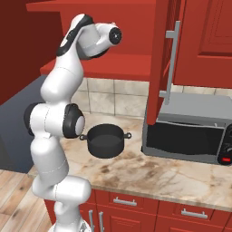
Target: Pick the kettle from the cabinet and place it on a stove burner. Then pick the pot from the counter and place it on another stove burner. Finally, turn both burners on.
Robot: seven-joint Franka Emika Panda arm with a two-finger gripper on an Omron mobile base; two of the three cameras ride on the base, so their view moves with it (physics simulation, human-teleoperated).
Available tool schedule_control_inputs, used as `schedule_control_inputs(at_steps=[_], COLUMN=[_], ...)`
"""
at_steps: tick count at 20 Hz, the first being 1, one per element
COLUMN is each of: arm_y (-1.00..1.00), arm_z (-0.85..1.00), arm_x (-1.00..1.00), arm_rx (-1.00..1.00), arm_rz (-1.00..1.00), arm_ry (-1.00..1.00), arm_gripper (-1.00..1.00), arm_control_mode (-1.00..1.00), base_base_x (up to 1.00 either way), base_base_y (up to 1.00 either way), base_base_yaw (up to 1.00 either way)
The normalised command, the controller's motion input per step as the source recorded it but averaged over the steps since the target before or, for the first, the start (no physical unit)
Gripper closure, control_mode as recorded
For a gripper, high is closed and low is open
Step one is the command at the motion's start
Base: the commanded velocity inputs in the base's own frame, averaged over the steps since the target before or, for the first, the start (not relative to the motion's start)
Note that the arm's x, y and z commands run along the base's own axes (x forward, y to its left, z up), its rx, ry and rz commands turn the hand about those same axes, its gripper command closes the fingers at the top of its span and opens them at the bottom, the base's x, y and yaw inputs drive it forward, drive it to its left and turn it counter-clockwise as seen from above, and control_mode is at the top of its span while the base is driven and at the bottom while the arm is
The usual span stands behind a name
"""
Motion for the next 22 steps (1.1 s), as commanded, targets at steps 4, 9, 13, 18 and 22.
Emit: schedule_control_inputs(at_steps=[4, 9, 13, 18, 22], arm_y=[-0.12, -0.02, 0.0, 0.0, 0.06], arm_z=[0.0, 0.0, 0.0, 0.0, 0.0], arm_x=[0.0, 0.11, 0.27, 0.15, 0.09], arm_rx=[0.0, 0.0, 0.01, 0.01, 0.0], arm_rz=[0.05, 0.09, 0.11, 0.11, 0.1], arm_ry=[-0.04, -0.03, 0.0, -0.01, -0.01], arm_gripper=[-1.0, -1.0, -1.0, -1.0, 1.0], arm_control_mode=[-1.0, -1.0, -1.0, -1.0, -1.0], base_base_x=[0.0, 0.0, 0.0, 0.0, 0.0], base_base_y=[0.0, 0.0, 0.0, 0.0, 0.0], base_base_yaw=[0.0, 0.0, 0.0, 0.0, 0.0])
